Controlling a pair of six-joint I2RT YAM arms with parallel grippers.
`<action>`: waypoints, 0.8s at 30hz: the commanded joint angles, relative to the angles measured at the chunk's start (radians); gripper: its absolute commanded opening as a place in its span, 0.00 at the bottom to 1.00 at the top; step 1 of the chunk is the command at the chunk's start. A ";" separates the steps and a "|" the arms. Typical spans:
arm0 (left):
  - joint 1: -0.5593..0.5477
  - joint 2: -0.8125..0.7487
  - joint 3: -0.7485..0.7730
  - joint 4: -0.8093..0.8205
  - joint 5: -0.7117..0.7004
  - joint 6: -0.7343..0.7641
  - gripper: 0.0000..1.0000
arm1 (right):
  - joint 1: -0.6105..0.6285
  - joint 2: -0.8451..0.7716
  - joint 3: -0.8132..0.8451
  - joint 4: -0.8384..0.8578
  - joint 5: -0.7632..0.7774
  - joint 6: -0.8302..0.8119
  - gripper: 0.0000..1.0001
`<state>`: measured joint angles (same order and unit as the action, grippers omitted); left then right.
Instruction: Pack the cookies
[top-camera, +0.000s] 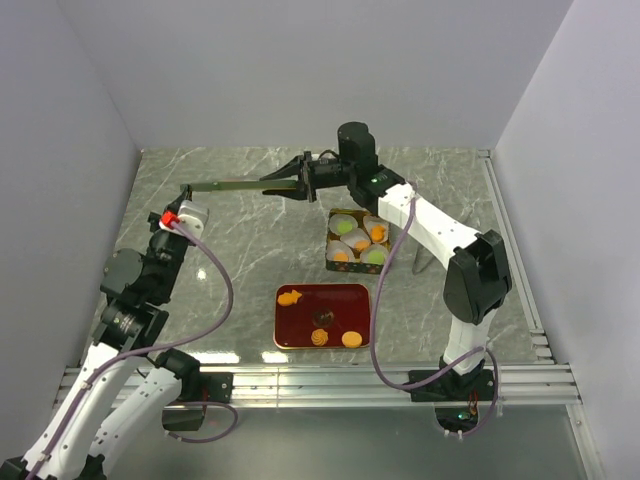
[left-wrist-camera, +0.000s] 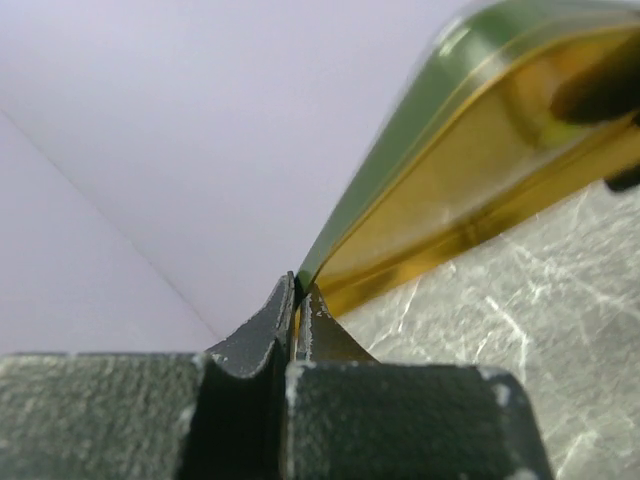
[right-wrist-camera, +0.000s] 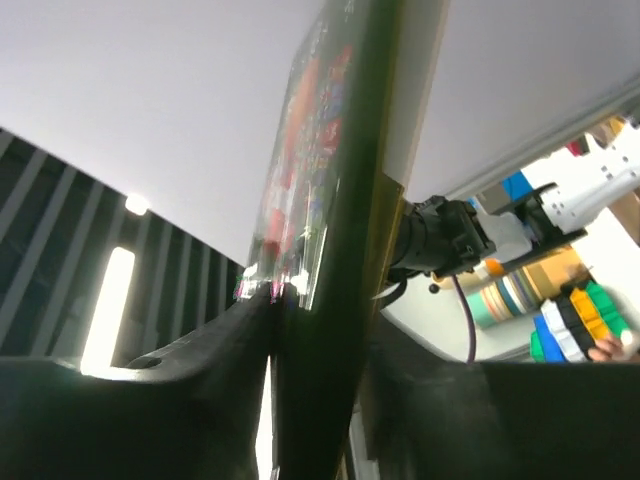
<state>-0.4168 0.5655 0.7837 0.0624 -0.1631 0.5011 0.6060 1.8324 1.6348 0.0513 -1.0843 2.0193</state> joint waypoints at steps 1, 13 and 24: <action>-0.004 0.022 0.020 0.060 -0.010 -0.009 0.00 | 0.021 -0.042 -0.023 0.195 -0.006 0.200 0.29; -0.007 0.045 0.048 0.001 0.011 -0.035 0.36 | 0.017 -0.019 -0.039 0.364 0.024 0.304 0.06; -0.007 0.066 0.077 -0.142 0.060 -0.041 0.66 | -0.121 0.050 0.088 0.386 0.052 0.269 0.00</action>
<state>-0.4206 0.6197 0.8165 -0.0399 -0.1444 0.4805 0.5438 1.8683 1.6520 0.3740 -1.0386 2.0186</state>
